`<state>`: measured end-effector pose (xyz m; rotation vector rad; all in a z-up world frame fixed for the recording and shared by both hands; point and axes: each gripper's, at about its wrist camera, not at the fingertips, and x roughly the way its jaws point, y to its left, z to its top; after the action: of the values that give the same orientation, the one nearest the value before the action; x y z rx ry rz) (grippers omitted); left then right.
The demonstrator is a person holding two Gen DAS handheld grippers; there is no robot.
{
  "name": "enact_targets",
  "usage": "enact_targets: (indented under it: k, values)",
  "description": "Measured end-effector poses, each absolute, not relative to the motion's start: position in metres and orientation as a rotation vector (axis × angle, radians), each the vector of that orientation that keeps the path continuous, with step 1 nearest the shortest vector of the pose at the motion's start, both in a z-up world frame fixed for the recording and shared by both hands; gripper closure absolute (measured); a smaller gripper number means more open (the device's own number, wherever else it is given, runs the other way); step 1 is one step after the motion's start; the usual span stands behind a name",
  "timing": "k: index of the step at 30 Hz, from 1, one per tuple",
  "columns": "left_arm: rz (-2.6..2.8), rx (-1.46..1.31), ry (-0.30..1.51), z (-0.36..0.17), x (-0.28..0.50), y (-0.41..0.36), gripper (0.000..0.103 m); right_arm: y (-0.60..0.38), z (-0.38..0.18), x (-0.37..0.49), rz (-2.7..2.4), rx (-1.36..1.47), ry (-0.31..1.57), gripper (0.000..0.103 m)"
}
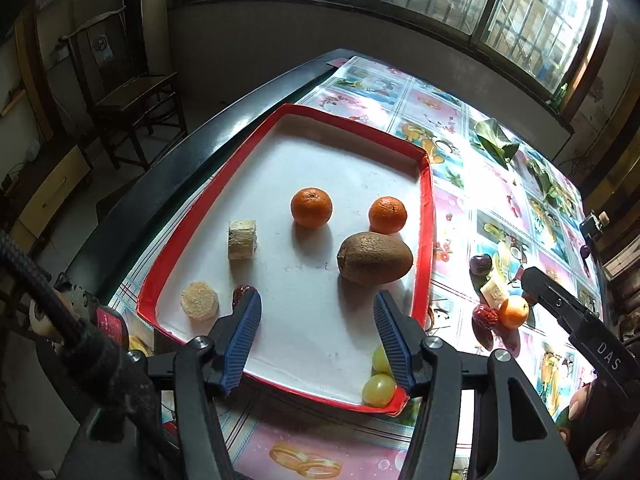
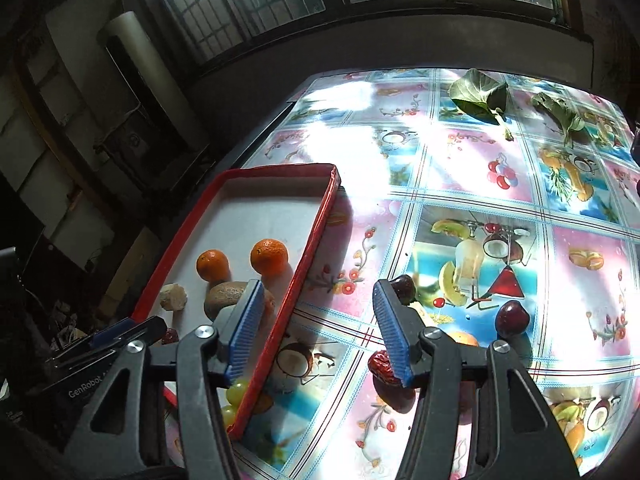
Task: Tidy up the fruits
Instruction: 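Lower the chunk and orange into the red tray and open both tools, then move the left tool to a red date while the right tool reaches a dark red plum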
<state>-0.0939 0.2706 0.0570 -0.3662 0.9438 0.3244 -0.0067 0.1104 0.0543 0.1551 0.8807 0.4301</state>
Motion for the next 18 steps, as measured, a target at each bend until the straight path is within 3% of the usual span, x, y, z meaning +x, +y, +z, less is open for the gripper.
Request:
enact_targets:
  k: [18]
  values:
    - [0.141, -0.242, 1.011, 0.054, -0.089, 0.167, 0.038, -0.030, 0.027, -0.073, 0.220, 0.235, 0.888, 0.045]
